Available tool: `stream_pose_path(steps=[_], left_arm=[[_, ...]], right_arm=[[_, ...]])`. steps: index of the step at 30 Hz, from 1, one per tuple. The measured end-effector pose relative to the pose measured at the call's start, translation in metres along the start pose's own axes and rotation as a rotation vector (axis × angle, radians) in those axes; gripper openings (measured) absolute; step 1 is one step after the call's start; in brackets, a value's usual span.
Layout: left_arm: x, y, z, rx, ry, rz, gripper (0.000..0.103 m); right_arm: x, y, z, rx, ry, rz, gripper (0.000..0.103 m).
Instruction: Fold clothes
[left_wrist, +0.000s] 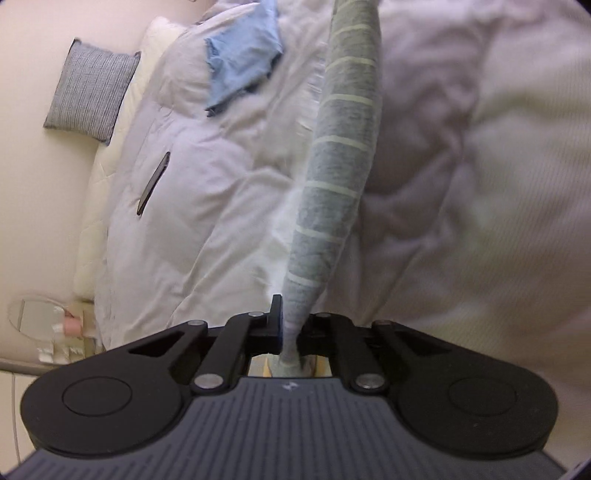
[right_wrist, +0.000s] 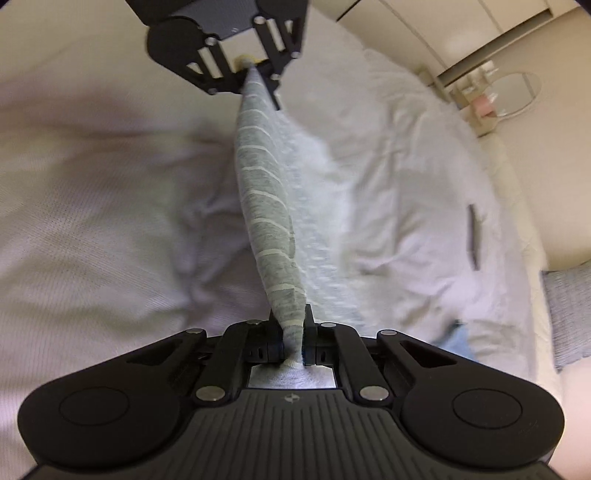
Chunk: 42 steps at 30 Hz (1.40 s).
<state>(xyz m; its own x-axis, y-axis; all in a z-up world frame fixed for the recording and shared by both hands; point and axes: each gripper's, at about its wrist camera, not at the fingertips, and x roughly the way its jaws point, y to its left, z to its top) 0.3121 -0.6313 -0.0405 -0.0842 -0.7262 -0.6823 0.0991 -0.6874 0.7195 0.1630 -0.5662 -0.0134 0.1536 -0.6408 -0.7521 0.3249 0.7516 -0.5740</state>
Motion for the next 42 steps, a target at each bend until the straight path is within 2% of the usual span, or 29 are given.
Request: stream_pose_path(steps=[8,12,16,20,23,26,29,31,33,34,36,39,42], left_arm=[[-0.063,0.024,0.075,-0.015,0.026,-0.072,0.004],[-0.075,0.045,0.119,-0.064,0.015,-0.063,0.004],[-0.064,0.078,0.169,-0.150,0.005,-0.079,0.004],[-0.027,0.120,0.227,-0.197,0.024,-0.059,0.004],[0.014,0.159,0.268,-0.252,0.066,-0.017,0.004],[0.058,0.204,0.304,-0.296,0.117,0.065,0.004],[0.095,0.243,0.333,-0.352,0.147,0.165,0.004],[0.120,0.251,0.351,-0.358,0.156,0.228,0.004],[0.152,0.243,0.365,-0.357,0.163,0.267,0.004],[0.173,0.231,0.370,-0.358,0.164,0.266,0.004],[0.218,0.193,0.376,-0.354,0.180,0.236,0.004],[0.274,0.130,0.380,-0.361,0.200,0.176,0.004],[0.292,0.083,0.382,-0.355,0.182,0.195,0.005]], right_arm=[[-0.076,-0.044,-0.034,-0.027,-0.030,-0.024,0.005],[-0.102,-0.067,-0.063,-0.031,-0.040,-0.038,0.005],[-0.113,-0.109,-0.096,-0.033,-0.051,-0.059,0.005],[-0.106,-0.166,-0.136,-0.031,-0.083,-0.088,0.005],[-0.078,-0.225,-0.170,-0.037,-0.126,-0.106,0.005],[-0.041,-0.285,-0.194,-0.071,-0.166,-0.115,0.004],[0.000,-0.357,-0.209,-0.117,-0.224,-0.174,0.004],[0.023,-0.393,-0.216,-0.133,-0.264,-0.231,0.004],[0.046,-0.421,-0.225,-0.143,-0.301,-0.286,0.005],[0.060,-0.430,-0.232,-0.143,-0.317,-0.311,0.005],[0.097,-0.433,-0.250,-0.116,-0.309,-0.302,0.005],[0.164,-0.406,-0.286,-0.082,-0.245,-0.225,0.005],[0.216,-0.364,-0.321,-0.097,-0.188,-0.165,0.003]])
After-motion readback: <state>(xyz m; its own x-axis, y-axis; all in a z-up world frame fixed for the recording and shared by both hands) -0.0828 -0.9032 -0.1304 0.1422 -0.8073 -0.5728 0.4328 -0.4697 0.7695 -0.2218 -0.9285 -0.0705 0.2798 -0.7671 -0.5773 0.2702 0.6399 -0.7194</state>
